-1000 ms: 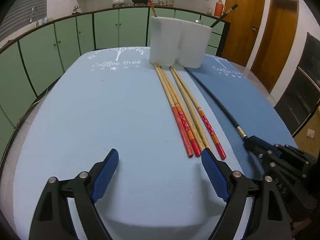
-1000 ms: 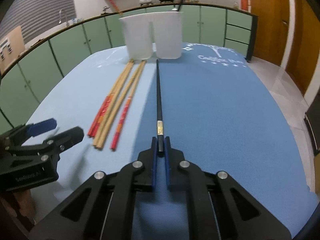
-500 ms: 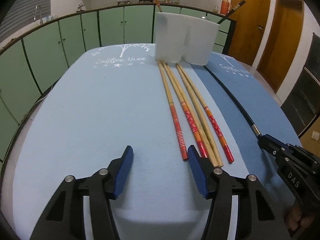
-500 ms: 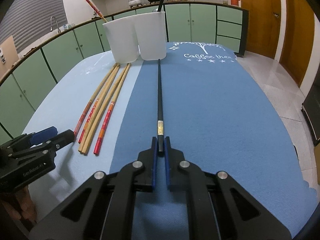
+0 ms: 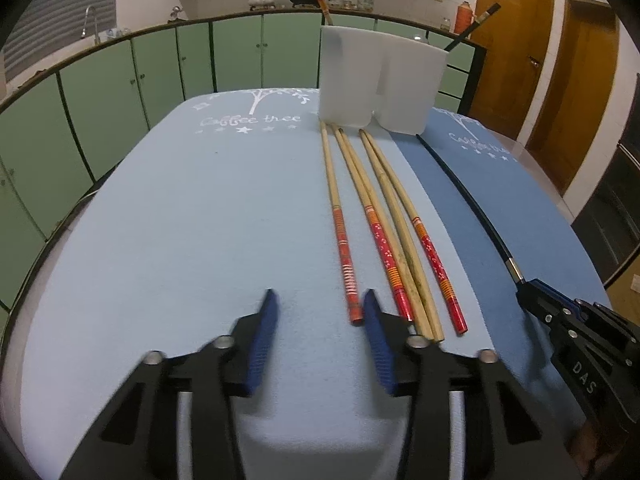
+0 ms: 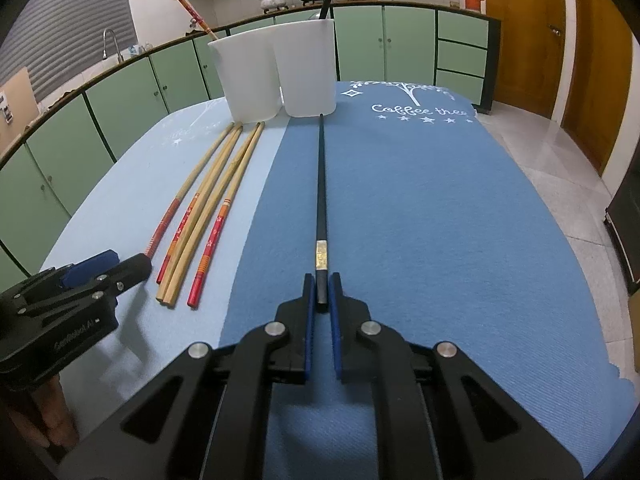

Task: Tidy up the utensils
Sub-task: 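Grasp another red-patterned chopstick with the left tool, then lift both chopsticks and lower them into the white holder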

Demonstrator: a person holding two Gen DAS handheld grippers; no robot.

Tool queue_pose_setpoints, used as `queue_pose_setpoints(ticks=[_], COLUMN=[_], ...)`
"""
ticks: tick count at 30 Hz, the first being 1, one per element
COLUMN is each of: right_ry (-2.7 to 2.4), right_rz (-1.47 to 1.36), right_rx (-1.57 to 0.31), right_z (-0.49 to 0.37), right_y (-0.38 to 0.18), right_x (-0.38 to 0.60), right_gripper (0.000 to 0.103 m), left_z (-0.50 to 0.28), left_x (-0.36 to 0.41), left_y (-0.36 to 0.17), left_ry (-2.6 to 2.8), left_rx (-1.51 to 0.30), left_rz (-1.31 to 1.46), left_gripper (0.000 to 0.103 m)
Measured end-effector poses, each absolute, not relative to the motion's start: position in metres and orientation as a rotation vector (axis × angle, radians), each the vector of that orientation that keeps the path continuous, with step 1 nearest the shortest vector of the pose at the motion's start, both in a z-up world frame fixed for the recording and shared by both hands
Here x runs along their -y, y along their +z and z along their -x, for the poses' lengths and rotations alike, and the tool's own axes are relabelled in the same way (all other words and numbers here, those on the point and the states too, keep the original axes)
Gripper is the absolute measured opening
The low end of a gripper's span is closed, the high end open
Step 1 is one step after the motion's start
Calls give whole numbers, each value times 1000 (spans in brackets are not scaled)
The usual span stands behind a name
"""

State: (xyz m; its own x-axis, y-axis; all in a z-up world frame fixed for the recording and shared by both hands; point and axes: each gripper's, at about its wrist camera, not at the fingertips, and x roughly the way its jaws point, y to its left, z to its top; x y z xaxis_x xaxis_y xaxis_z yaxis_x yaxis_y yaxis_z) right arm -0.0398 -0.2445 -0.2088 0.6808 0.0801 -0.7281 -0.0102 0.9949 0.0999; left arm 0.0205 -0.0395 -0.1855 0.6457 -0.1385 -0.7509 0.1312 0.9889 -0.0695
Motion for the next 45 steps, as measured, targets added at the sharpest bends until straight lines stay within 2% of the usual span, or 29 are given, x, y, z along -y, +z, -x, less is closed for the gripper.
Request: queue_pose_setpoints(ticks=[4,5,19,28,45], right_ry=[53,53,63,77,161], right_rz=[-84,-85,-85,-80,-150], right_rx=[-823,-822,-763,-692,-513], right_z=[37,37,41,43,24], right_y=[-208,-207,-178,-144,-37], right_x=[244,244,251,256,280], right_gripper=[6,6,6,6,6], left_z=[-22,-23,-21,-20,-33], left_x=[37,37,27,24,14], left_y=[-186,-186,-156,-109,-27], left_ry=[-144,-147,-195,-198,-225], left_rx=[-850,-850,-821,-703,-495], left_rz=[29,33,70,70,73], left_gripper=[15,7,6,6,6])
